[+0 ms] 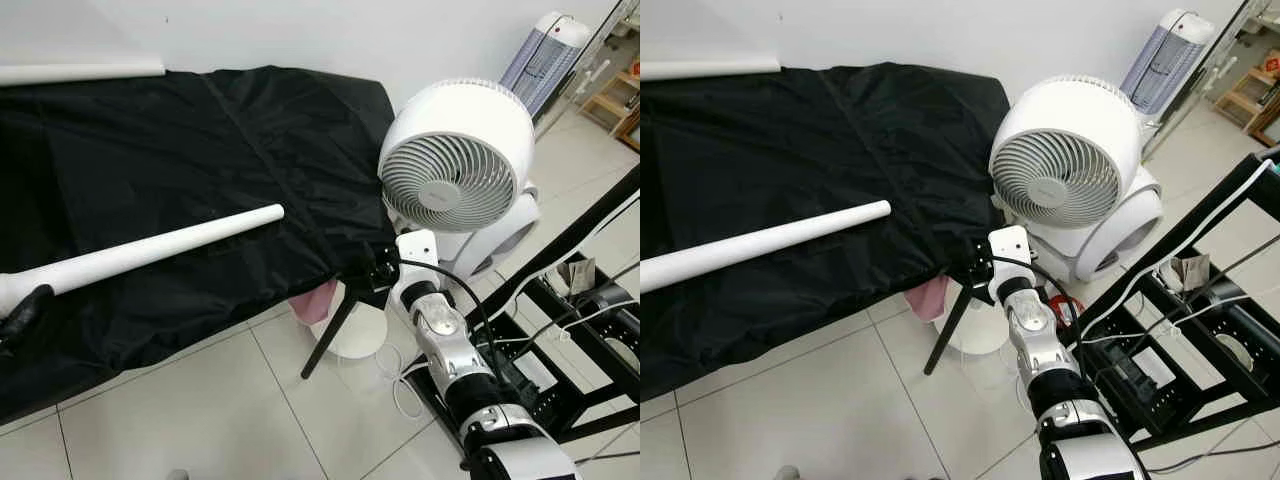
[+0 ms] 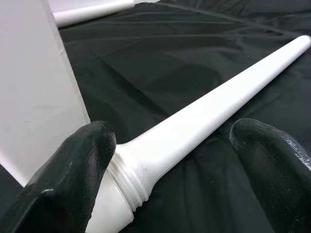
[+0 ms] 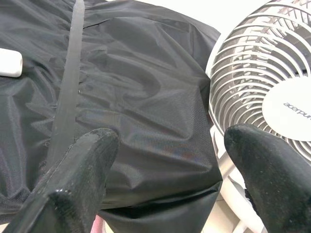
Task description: Building children table
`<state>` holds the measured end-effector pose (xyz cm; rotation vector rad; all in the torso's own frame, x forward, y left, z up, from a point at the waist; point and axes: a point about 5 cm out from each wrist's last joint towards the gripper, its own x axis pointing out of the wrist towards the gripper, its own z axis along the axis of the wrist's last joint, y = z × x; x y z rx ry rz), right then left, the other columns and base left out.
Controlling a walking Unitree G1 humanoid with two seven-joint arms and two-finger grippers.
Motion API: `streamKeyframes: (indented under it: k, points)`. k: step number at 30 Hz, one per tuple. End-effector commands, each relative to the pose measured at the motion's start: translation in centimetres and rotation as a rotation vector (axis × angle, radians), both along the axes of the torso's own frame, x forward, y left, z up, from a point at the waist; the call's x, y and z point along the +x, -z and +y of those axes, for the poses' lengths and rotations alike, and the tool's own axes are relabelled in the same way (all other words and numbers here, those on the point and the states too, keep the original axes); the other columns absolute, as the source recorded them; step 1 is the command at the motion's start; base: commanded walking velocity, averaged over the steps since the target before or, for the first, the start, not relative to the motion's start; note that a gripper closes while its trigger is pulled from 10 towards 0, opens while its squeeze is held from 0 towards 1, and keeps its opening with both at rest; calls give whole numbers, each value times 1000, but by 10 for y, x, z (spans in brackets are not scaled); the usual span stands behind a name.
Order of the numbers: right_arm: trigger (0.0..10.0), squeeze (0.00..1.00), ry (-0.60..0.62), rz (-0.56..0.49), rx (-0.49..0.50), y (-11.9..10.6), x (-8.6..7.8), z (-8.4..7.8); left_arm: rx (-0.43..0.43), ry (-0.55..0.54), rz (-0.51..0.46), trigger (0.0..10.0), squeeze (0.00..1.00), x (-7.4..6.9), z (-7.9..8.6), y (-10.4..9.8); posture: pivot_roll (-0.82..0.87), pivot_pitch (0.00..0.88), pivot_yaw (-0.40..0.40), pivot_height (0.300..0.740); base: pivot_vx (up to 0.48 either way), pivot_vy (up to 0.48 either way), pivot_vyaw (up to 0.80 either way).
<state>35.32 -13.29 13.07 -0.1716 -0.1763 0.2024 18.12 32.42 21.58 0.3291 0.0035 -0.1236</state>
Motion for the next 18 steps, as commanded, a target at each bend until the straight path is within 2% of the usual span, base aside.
streamKeyframes:
  k: [1, 3, 4, 6, 7, 13, 15, 17, 18]
  points:
    - [10000, 0, 25, 8, -4, 5, -2, -7, 10, -70, -32, 10000, 0, 1, 8, -2, 197, 95, -159, 740, 0, 0, 0]
    - [10000, 0, 25, 8, -4, 5, -2, -7, 10, -70, -32, 10000, 0, 1, 8, -2, 197, 95, -159, 740, 0, 0, 0]
    - [10000, 0, 17, 9, -7, 6, -3, -6, 33, -114, -26, 10000, 0, -3, 20, -1, 197, 95, -159, 740, 0, 0, 0]
    - [10000, 0, 17, 9, -7, 6, -3, -6, 33, -114, -26, 10000, 0, -3, 20, -1, 197, 95, -159, 740, 0, 0, 0]
    - [10000, 0, 6, 11, -8, 7, -4, -4, 51, -148, -23, 10000, 0, -6, 28, -1, 203, 92, -162, 740, 0, 0, 0]
    - [10000, 0, -18, 10, -5, 8, -5, -1, 60, -152, -34, 10000, 0, -6, 30, -2, 208, 90, -164, 740, 0, 0, 0]
    - [10000, 0, -23, 5, 7, 8, -6, 0, 41, -82, -38, 10000, 0, -1, 17, -3, 209, 89, -165, 740, 0, 0, 0]
    - [10000, 0, -24, 4, 10, 8, -6, 0, 37, -62, -38, 10000, 0, 0, 13, -3, 209, 89, -165, 740, 0, 0, 0]
    - [10000, 0, -31, 5, 18, 8, -7, 0, -4, 69, -42, 10000, 0, 10, -15, -1, 208, 92, -165, 740, 0, 0, 0]
